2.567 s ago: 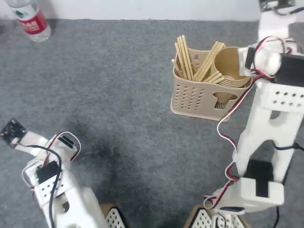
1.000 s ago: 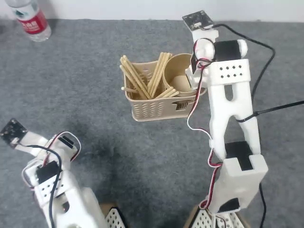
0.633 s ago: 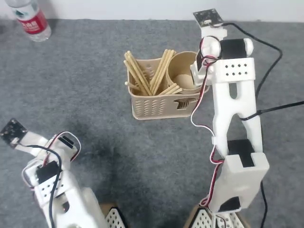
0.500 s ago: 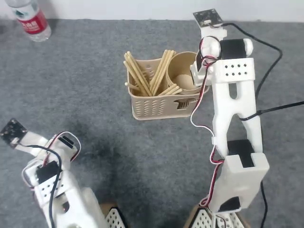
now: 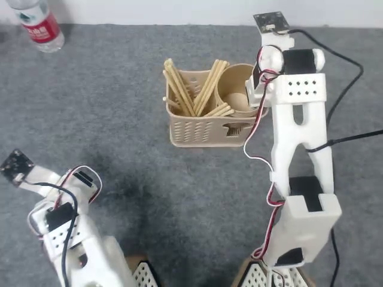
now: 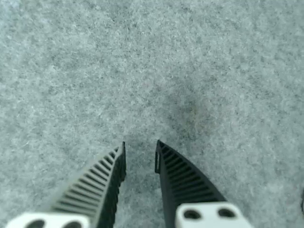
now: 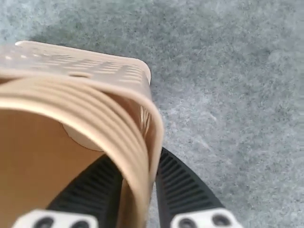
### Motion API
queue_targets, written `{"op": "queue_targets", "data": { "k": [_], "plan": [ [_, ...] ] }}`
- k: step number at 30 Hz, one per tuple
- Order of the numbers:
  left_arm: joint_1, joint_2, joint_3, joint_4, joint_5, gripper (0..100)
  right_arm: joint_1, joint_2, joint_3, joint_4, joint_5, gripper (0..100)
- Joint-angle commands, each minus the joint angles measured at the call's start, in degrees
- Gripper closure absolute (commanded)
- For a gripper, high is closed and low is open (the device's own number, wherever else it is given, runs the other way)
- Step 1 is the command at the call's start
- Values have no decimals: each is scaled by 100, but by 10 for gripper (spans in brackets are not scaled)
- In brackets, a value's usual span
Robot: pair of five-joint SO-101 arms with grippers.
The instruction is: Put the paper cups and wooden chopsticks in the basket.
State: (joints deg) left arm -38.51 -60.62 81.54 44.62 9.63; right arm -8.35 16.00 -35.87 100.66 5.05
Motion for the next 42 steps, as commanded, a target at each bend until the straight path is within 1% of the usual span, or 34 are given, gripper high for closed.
{"op": "queue_targets", "data": {
  "k": [1,4,5,6,10,12,20,22,27,31,33,34,35,37,38,40,42],
  "plan": [
    [35,-79,-84,-70,-35,908,145,-488,-158,198,-62,991],
    [35,-79,-84,-70,-35,908,92,-576,-158,171,-62,986],
    [35,-79,-84,-70,-35,908,92,-593,-185,171,-62,970],
    [35,-79,-84,-70,-35,908,92,-602,-264,171,-62,938],
    [35,-79,-84,-70,-35,908,136,-690,-712,189,-62,756],
    [35,-79,-84,-70,-35,908,119,-804,-923,180,-53,719],
    [35,-79,-84,-70,-35,908,22,-1332,-1635,198,-44,728],
    [35,-79,-84,-70,-35,907,40,-1631,-1732,198,-26,728],
    [53,-79,-84,-79,-35,906,4,-2756,-1547,224,299,744],
    [615,-79,22,-290,-44,906,48,-3802,-695,224,325,853],
    [949,-79,119,-571,-9,906,48,-4374,-18,224,519,967],
    [1152,-79,215,-721,-9,906,48,-4646,325,224,677,998],
    [1310,-79,303,-800,-53,906,48,-4910,703,224,826,978],
    [1521,-79,321,-800,-88,906,57,-5393,1442,198,1073,997],
    [1609,-79,259,-782,-211,907,127,-5578,1758,189,1108,988],
    [1802,-88,145,-756,-519,909,453,-5912,2391,84,1108,992],
    [1767,-88,-127,-607,-651,910,787,-6158,2963,-119,1143,992]
  ]
}}
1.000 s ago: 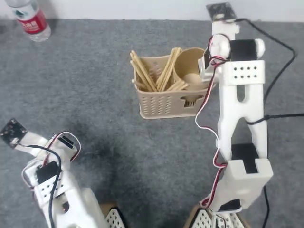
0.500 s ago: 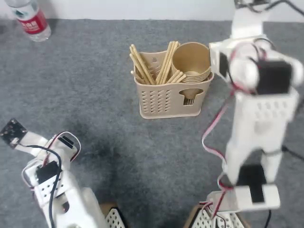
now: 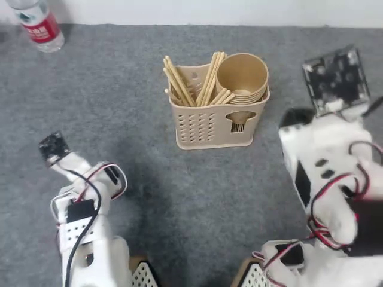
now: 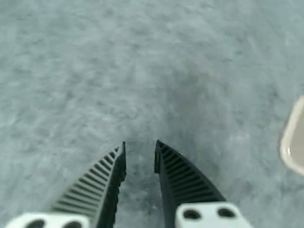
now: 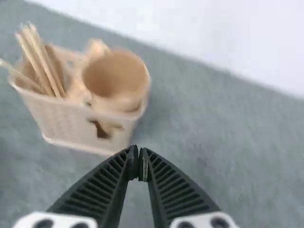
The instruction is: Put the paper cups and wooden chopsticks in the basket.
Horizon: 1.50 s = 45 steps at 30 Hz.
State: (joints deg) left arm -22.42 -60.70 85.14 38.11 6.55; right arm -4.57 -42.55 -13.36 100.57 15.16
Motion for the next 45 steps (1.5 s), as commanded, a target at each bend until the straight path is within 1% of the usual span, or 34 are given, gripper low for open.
{"op": "queue_targets", "data": {
  "k": [1,3,4,6,7,11,13,16,19,22,25,28,31,33,37,40,42,43,45],
  "plan": [
    [149,-70,-708,290,-316,910,567,-391,1011,-207,132,992],
    [334,-70,-1218,1011,-202,910,840,-523,1662,-365,114,992],
    [431,-79,-1490,1521,-167,910,910,-602,2022,-462,97,992],
    [510,-79,-2044,2338,-141,910,927,-734,2743,-664,79,992],
    [536,-79,-2316,2549,-132,910,927,-822,3095,-752,9,992],
    [554,-79,-3090,2444,360,909,980,-1305,4255,-1095,-580,992],
    [598,-79,-3336,2312,273,909,927,-1640,4615,-1270,-791,992],
    [782,-193,-3653,2251,-9,909,734,-2176,4747,-1613,-993,992],
    [818,-747,-3908,2444,-167,910,593,-2800,4738,-1727,-1029,992],
    [818,-1802,-4075,2760,-149,910,462,-3644,4747,-1745,-1029,992],
    [818,-3209,-3785,3156,-149,910,242,-4593,4826,-1780,-1029,992],
    [765,-4492,-2870,3218,-167,913,13,-5437,5451,-2378,-1020,983],
    [668,-4255,-2237,3499,-149,984,-31,-6167,6523,-2774,-1020,928],
    [607,-4158,-2026,3736,-141,987,-13,-6185,6901,-2826,-1020,905],
    [651,-4369,-1903,4220,-141,988,-48,-6123,7121,-2484,-1020,932],
    [651,-4387,-1895,4457,-141,988,-57,-6141,7130,-2352,-1046,990],
    [651,-4378,-1710,4703,-176,988,-40,-6141,7147,-2176,-1055,986],
    [651,-4378,-1534,4774,-193,988,-31,-6141,7147,-2053,-1055,984],
    [607,-4360,-1147,4607,-290,988,-22,-6141,7147,-1719,-1037,989]
  ]
}}
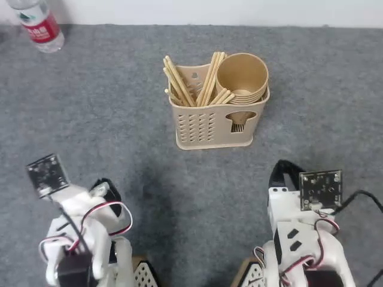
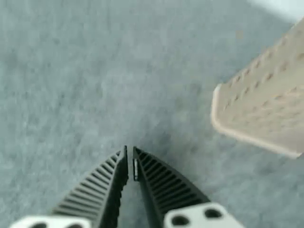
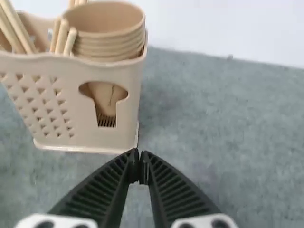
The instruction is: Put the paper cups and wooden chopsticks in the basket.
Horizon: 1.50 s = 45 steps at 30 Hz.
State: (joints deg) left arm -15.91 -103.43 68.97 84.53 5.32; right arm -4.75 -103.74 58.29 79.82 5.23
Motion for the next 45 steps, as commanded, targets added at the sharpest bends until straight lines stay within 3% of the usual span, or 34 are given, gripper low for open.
{"op": "queue_targets", "data": {
  "k": [1,10,15,19,23,28,35,40,45],
  "plan": [
    [-44,-62,532,-141,-316,988,-4,-22,18,532,-44,991],
    [-9,-88,1235,-589,-2585,988,-4,-22,1108,822,-35,990],
    [-44,-88,2378,-1231,-1697,988,13,-22,1591,602,-62,991],
    [-158,-97,2422,-1240,-879,988,207,-22,1644,541,-62,991],
    [-88,-88,2475,-1108,-914,988,681,-22,2145,295,-62,991],
    [-88,-79,2747,-1231,-914,988,734,-22,3807,-593,-35,991],
    [-79,-62,2747,-1240,-1451,988,734,-22,3824,-462,-35,991],
    [642,-62,2747,-1231,-1442,988,611,-22,3824,-462,-35,991],
    [1670,-62,2747,-1231,-1319,988,-400,-13,3824,-462,-35,991]
  ]
}}
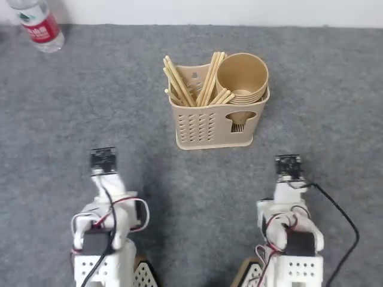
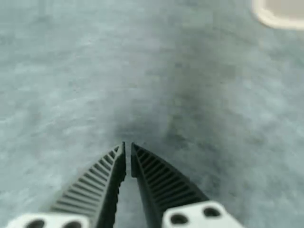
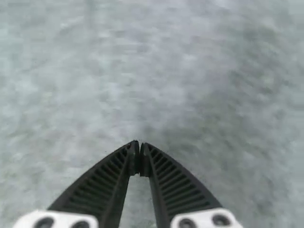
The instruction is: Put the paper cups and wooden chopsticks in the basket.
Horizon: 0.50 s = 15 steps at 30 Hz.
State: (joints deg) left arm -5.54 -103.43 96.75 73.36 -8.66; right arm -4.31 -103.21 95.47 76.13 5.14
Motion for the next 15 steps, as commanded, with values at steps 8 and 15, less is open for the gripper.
{"op": "queue_targets", "data": {
  "k": [8,15],
  "plan": [
    [-167,-62,-31,-123,571,989,233,-66,97,-101,-18,991],
    [-79,-62,-31,-132,571,989,-40,-66,97,-101,-18,991]
  ]
}}
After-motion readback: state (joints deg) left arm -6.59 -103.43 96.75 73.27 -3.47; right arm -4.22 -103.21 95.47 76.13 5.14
